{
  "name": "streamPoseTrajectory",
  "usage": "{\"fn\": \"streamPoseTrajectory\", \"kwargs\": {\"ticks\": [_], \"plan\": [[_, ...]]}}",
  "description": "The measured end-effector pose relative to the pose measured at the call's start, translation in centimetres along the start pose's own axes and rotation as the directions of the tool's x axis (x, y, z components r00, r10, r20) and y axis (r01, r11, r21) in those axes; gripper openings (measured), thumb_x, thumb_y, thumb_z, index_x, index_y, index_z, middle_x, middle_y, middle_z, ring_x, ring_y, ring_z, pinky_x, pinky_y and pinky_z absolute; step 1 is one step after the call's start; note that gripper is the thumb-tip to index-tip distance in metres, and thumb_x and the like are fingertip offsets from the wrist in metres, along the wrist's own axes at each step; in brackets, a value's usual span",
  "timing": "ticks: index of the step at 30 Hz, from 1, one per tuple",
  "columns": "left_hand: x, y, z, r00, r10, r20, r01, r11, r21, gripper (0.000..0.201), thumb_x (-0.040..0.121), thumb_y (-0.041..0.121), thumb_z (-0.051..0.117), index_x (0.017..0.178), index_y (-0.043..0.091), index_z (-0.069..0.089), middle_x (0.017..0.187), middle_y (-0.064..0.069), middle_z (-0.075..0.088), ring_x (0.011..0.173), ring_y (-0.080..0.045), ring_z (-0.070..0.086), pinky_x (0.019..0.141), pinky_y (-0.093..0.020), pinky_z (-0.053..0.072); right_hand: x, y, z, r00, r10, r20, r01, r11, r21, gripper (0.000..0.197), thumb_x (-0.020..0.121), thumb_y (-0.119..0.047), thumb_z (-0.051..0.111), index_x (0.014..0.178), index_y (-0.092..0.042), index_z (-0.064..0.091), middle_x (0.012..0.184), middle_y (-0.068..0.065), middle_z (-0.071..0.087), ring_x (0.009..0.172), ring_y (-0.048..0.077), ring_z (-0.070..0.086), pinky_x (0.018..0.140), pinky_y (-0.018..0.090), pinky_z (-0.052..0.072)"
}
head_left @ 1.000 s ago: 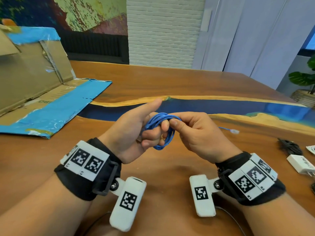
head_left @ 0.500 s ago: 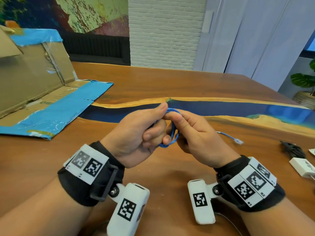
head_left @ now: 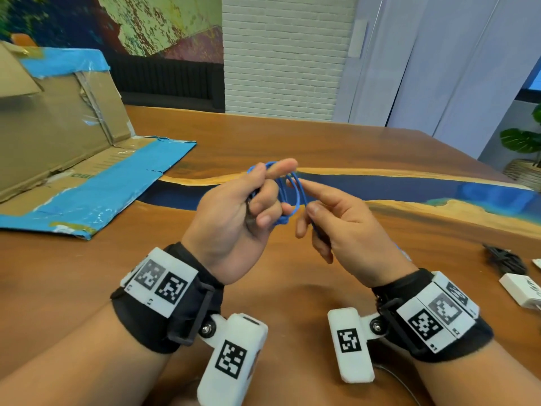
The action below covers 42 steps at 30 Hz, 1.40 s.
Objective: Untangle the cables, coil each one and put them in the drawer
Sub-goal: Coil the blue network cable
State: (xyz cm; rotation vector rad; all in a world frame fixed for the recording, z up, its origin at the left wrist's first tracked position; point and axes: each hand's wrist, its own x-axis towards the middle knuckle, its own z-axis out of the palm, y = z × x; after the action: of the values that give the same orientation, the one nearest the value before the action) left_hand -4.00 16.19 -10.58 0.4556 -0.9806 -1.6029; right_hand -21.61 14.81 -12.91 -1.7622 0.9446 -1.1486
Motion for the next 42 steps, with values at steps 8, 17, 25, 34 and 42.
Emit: {"fn": "streamPoseTrajectory", "kwargs": {"ticks": [8,17,25,34,42], "plan": [[0.5,0.7,-1.3,0.979,0.129,-0.157,-0.088,0.965,0.245,0.032,0.108,0.022,0.042,0.128,0.003,0.057,0.089,-0.006,0.076,0.074,-0.02,0.07,0.075,-0.029,0.056,-0.9,-0.9,1.4,0.93,0.19,0.314,-0.063,0.926,-0.371,0.039,0.106,-0.009,0.039,0.122,-0.025,0.07,0.056,-0.006,0.055,0.059,0.011,0.047,0.065,0.031,0.041],[0.0,-0.7,-1.0,0.989,-0.101,-0.104,0.143,0.553,0.821,0.03,0.107,0.02,0.044,0.092,0.008,0.067,0.074,-0.004,0.074,0.067,-0.026,0.062,0.078,-0.036,0.05,-1.5,-2.4,-0.9,0.95,0.001,0.314,0.043,0.99,-0.135,0.023,0.091,-0.01,0.057,0.092,-0.002,0.078,0.061,0.001,0.063,0.065,0.011,0.061,0.072,0.029,0.048],[-0.6,-1.8,-0.5,0.935,-0.342,0.095,0.18,0.686,0.705,0.069,0.11,0.045,0.026,0.087,-0.001,0.071,0.047,-0.003,0.026,0.049,-0.022,0.023,0.072,-0.031,0.044,-0.8,-2.1,-4.5,0.993,-0.08,0.086,0.103,0.947,-0.305,0.021,0.094,-0.003,0.068,0.103,-0.018,0.079,0.097,-0.005,0.079,0.099,0.012,0.073,0.094,0.033,0.056],[-0.1,-1.4,-1.5,0.959,-0.265,0.104,0.19,0.866,0.463,0.062,0.105,0.03,0.028,0.058,0.001,0.057,0.038,0.0,0.021,0.037,-0.021,0.023,0.074,-0.046,0.032,0.1,-0.4,-1.4,0.978,-0.176,-0.113,0.15,0.967,-0.204,0.015,0.089,-0.005,0.075,0.098,-0.014,0.081,0.089,-0.002,0.079,0.087,0.012,0.075,0.077,0.026,0.058],[0.4,-1.5,-1.9,0.971,-0.223,0.08,0.159,0.864,0.479,0.062,0.106,0.03,0.028,0.061,0.001,0.059,0.039,-0.001,0.021,0.037,-0.021,0.02,0.067,-0.043,0.032,-0.4,-0.3,0.3,0.993,-0.051,0.11,0.025,0.973,0.229,0.04,0.104,-0.023,0.05,0.119,0.012,0.065,0.085,0.017,0.07,0.085,0.039,0.067,0.09,0.039,0.055]]}}
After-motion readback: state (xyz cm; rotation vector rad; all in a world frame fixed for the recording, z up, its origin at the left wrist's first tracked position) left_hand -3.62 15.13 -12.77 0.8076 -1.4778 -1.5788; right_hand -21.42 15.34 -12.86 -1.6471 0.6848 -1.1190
